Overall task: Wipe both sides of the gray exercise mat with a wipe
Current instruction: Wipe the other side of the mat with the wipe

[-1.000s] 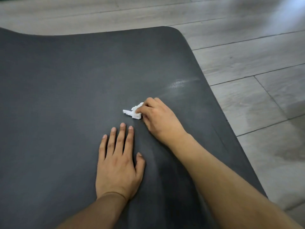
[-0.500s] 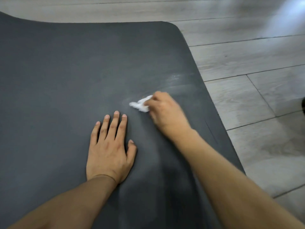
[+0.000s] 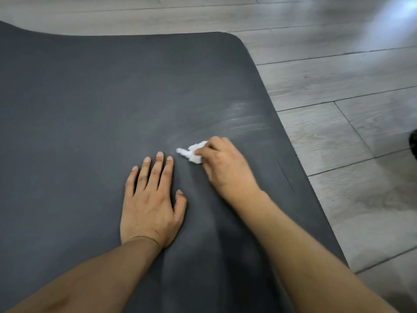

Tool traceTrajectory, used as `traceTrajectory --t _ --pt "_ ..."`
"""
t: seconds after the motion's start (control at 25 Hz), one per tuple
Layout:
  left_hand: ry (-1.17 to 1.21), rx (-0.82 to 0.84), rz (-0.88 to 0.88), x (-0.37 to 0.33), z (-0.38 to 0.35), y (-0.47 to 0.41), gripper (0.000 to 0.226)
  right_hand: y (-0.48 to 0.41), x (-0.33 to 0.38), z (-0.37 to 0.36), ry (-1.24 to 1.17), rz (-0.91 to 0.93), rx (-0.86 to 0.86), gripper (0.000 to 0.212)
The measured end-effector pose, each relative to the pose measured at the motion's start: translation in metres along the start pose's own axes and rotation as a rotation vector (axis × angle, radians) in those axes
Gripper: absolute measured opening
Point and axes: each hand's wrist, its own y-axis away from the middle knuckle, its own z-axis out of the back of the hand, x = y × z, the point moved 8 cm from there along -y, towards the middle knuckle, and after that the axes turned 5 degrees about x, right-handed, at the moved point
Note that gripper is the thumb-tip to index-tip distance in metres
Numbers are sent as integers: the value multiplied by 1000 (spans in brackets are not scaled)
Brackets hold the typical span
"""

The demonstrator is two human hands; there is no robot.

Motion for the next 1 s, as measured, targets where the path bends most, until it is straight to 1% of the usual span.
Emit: traceTrajectory --t 0.12,0.16,0.28,0.36,0.44,0.52,0.56,0.6,0.64,0.68,0.72,0.76,0.84,0.88,0.92,0.96,1.0 --pt "15 9 12 1 1 -1 72 24 -107 45 118 -510 -176 20" --pt "18 10 14 0 1 -1 72 33 -121 50 123 -599 -221 20" --pt "41 15 14 1 3 1 71 40 -120 44 29 -627 -334 20" --pt "64 38 2 1 2 2 70 42 -123 42 -35 -627 -359 21" --pt "66 71 -26 2 6 2 69 42 -119 43 -23 -592 -354 22" --pt "24 179 -85 1 16 3 66 37 -119 46 37 -624 -313 22" --pt "9 259 -114 1 21 6 67 35 -118 46 66 -676 -279 22" --pt "-3 326 -135 2 26 10 71 33 -114 46 80 -730 -256 22" --pt "-21 406 -149 4 29 15 80 30 -103 49 86 -759 -243 23" --pt "-32 502 -153 6 29 21 92 25 -82 48 80 -716 -240 22" --pt "-26 579 -151 8 29 25 104 18 -48 43 54 -596 -247 21" --pt "-6 633 -145 10 25 29 114 14 -8 32 21 -443 -214 23" --pt "25 661 -128 14 20 31 126 19 60 5 -70 -140 -44 23" --pt "28 656 -129 15 18 30 128 21 67 -2 -89 -33 52 22" --pt "28 661 -125 15 18 30 129 21 52 1 -80 23 101 22" --pt "32 669 -116 15 16 30 130 23 18 9 -11 -19 88 21" --pt "39 675 -109 12 15 29 130 28 -25 25 58 -167 49 22"
